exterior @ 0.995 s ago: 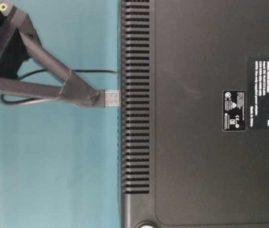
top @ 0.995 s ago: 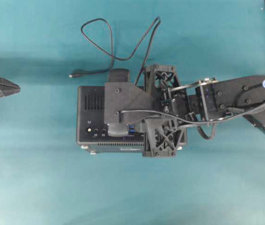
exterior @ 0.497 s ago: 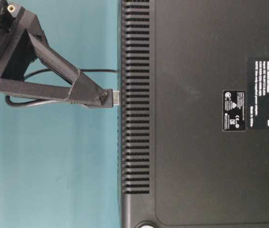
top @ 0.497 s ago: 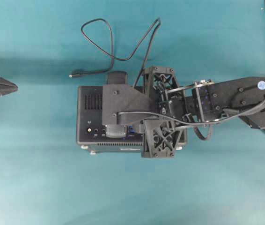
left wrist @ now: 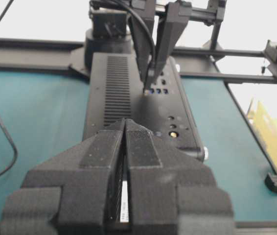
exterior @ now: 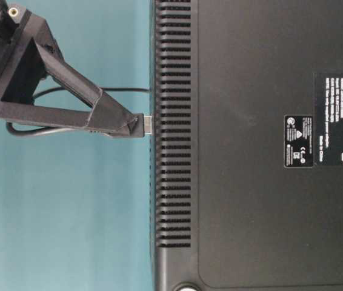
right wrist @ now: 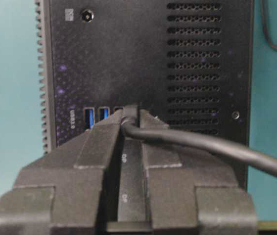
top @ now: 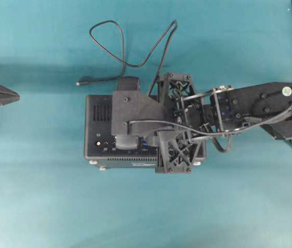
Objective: Insert the USB into the PC box with both arms.
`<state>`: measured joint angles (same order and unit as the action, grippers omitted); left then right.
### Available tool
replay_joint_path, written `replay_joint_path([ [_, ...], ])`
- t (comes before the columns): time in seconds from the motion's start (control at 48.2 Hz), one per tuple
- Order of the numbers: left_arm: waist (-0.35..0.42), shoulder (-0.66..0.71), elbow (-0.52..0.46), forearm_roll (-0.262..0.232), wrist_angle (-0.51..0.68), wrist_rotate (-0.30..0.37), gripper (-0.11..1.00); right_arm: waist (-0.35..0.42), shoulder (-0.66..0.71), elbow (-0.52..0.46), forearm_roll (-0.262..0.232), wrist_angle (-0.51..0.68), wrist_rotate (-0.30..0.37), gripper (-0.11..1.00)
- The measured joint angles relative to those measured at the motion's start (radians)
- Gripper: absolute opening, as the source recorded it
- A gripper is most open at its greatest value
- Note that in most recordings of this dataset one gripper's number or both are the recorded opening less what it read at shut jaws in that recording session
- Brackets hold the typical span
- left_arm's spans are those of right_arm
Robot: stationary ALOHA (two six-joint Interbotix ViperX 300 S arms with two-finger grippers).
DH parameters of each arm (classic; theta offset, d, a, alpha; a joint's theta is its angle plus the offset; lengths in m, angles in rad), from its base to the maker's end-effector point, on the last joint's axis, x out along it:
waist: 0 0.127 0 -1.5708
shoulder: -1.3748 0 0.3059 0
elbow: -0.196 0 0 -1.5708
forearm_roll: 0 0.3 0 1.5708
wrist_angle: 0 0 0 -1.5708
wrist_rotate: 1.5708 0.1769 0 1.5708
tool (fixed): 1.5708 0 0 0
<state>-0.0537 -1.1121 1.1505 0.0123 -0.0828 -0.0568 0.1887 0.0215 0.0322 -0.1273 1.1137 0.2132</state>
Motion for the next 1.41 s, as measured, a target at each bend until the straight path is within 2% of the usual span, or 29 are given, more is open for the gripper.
replay_joint_path([
  [0.415,0.002,0.002,0.0,0.0,0.0,0.0,0.0,-0.002,0.005,-0.015,0.0,0.014,0.002,0.1],
  [0.518,0.002,0.0,0.0,0.0,0.0,0.0,0.0,-0.003,0.005,-0.017,0.002,0.012,0.002,0.18],
  [0.663,0.002,0.002,0.0,0.0,0.0,0.0,0.0,-0.002,0.012,-0.014,0.009,0.012,0.0,0.42],
  [0.767,0.0,0.002,0.0,0.0,0.0,0.0,0.0,-0.002,0.012,-0.014,0.009,0.012,0.0,0.52],
  [1.078,0.0,0.002,0.002,0.0,0.0,0.0,0.0,-0.002,0.012,-0.014,0.003,0.015,0.0,0.51],
  [1.409,0.0,0.002,0.002,0.0,0.0,0.0,0.0,-0.009,0.006,-0.012,-0.061,0.032,0.002,0.51],
])
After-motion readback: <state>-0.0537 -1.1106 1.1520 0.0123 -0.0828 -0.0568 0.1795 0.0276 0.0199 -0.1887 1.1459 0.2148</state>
